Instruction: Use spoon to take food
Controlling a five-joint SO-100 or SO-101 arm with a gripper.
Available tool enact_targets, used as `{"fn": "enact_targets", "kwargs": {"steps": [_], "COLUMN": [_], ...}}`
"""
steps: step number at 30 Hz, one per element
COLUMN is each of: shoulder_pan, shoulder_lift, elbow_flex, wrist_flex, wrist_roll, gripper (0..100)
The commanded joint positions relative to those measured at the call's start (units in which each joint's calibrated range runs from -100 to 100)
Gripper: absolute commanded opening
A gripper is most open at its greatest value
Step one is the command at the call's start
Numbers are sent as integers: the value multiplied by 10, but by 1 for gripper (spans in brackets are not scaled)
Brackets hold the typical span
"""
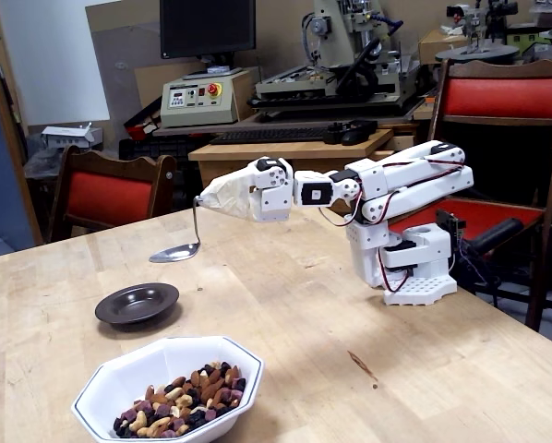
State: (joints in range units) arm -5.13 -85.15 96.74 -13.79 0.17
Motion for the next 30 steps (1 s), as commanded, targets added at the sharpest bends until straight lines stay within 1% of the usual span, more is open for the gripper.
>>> {"fn": "enact_targets", "kwargs": {"steps": [1, 12, 23, 30], "shoulder_pan": [1, -1, 1, 1], "shoulder_lift": [0, 1, 8, 16], "elbow_flex": [3, -3, -15, -77], "wrist_flex": [-13, -9, 95, 104], "wrist_roll": [1, 1, 1, 1], "gripper": [4, 4, 4, 4]}}
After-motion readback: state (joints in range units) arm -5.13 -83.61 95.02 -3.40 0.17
